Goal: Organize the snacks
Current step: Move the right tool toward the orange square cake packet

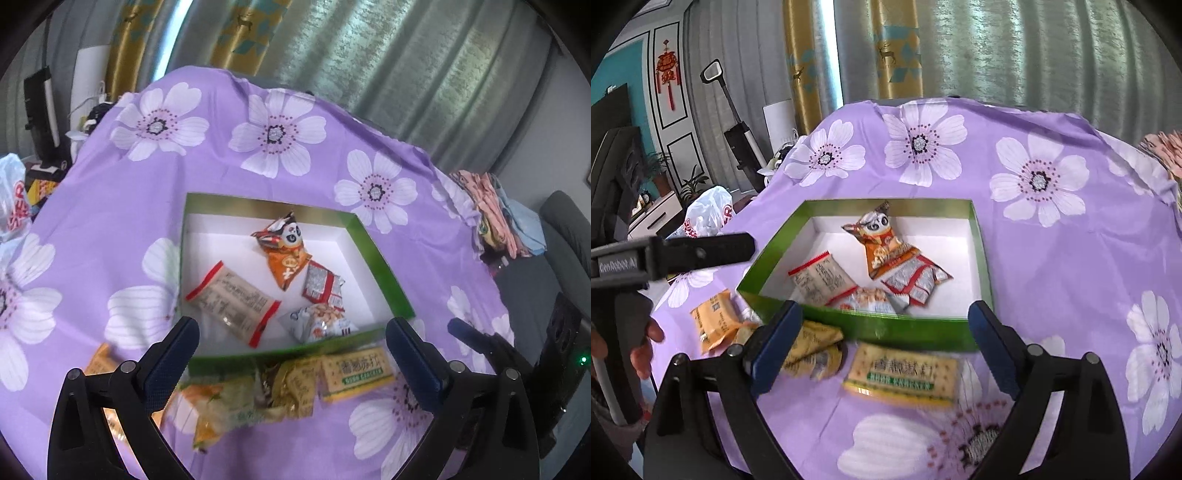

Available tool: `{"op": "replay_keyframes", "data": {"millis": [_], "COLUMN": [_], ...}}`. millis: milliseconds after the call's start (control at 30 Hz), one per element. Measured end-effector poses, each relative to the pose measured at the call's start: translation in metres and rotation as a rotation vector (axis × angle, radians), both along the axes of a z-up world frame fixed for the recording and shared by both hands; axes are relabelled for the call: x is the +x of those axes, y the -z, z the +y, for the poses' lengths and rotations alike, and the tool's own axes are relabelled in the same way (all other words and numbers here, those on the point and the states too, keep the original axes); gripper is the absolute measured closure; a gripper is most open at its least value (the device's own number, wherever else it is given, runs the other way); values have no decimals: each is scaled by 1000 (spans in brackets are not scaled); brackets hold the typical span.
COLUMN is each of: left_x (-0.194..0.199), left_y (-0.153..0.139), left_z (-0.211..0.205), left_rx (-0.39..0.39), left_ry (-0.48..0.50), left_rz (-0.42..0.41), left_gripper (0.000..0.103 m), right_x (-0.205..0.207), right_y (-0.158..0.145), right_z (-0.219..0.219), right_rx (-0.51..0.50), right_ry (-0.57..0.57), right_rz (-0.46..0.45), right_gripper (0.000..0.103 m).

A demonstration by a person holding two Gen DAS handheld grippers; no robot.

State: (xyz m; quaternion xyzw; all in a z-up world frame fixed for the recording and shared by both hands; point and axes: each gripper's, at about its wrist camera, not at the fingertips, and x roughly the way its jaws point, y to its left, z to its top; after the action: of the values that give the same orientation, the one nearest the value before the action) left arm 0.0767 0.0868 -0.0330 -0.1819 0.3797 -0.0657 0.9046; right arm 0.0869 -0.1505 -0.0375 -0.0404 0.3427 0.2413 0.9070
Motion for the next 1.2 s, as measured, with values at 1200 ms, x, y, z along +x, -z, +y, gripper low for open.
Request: {"op": "replay_keyframes", "data": {"millis": [1200], "left_x": [-61], "left_y": [76], "left_z": [126], "left_rx": [8], "left_ry": [-125], "left_rz": [89], "left_gripper": [2], "right_x": [-72], "right_y": [71], "right_z": [164], "right_rx": [76], "right_ry": [-487], "right_rz": [243], "right_gripper": [16]}}
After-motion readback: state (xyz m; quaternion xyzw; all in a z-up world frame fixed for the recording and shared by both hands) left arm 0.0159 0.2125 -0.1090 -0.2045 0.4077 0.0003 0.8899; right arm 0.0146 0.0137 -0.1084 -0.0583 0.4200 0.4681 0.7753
